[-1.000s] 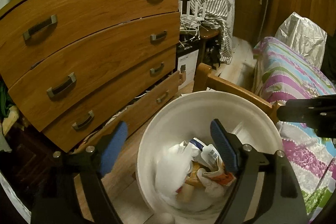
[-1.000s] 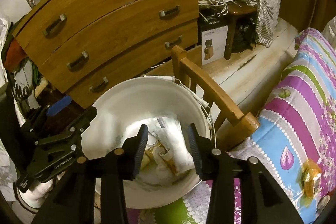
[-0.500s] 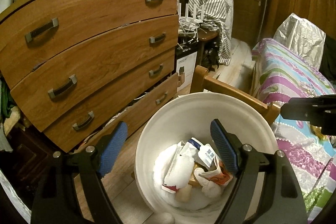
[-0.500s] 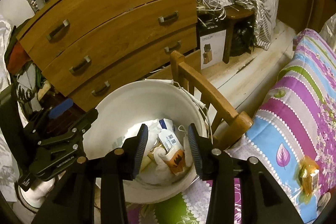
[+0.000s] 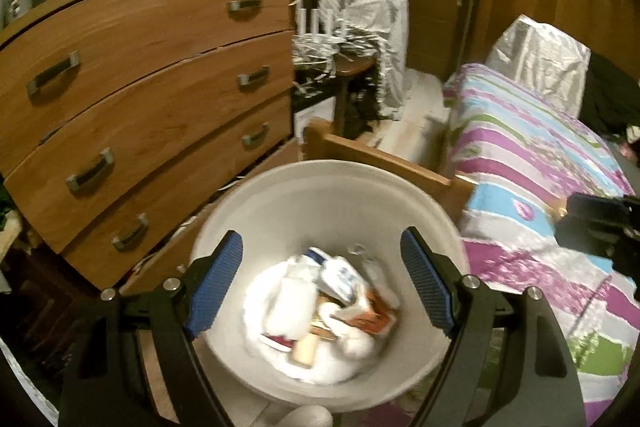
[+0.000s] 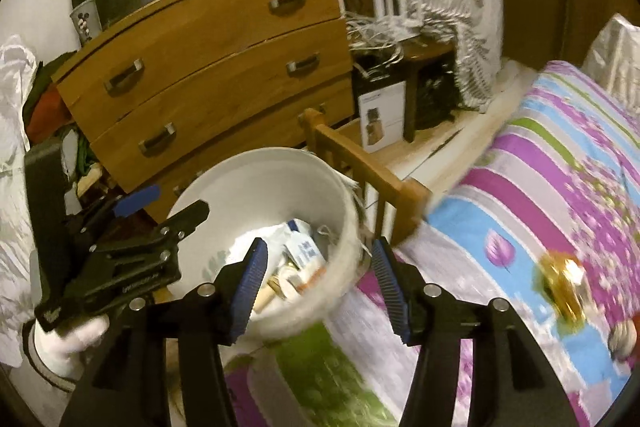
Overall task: Collect trash
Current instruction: 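Move both tools back over the remaining items on the bed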
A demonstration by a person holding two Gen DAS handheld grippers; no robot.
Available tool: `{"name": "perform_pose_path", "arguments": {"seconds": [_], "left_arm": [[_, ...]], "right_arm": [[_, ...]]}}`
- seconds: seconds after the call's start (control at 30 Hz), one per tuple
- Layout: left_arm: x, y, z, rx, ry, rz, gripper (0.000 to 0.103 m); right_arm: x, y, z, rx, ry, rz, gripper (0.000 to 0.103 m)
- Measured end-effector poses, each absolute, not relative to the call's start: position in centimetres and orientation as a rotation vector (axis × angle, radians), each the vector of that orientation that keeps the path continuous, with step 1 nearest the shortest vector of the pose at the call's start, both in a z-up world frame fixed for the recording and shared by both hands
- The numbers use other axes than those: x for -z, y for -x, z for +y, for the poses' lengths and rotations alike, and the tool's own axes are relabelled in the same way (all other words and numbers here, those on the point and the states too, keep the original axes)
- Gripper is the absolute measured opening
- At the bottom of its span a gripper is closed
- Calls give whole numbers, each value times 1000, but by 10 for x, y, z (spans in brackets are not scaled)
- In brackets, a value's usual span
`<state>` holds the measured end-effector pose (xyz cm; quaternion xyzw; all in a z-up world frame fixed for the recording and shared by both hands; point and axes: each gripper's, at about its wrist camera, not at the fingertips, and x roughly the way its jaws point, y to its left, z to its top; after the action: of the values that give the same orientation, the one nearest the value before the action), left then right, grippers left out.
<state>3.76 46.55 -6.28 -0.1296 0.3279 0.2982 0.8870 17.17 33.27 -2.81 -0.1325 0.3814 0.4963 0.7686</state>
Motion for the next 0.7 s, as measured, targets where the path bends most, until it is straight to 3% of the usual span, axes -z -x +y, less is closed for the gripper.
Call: {"name": "perform_pose_path", "arguments": {"seconds": [0.7], "left_arm": [[91, -141, 243, -160, 97, 776, 78]], "right_arm": [[113, -186, -29, -702, -42, 886, 67]]}}
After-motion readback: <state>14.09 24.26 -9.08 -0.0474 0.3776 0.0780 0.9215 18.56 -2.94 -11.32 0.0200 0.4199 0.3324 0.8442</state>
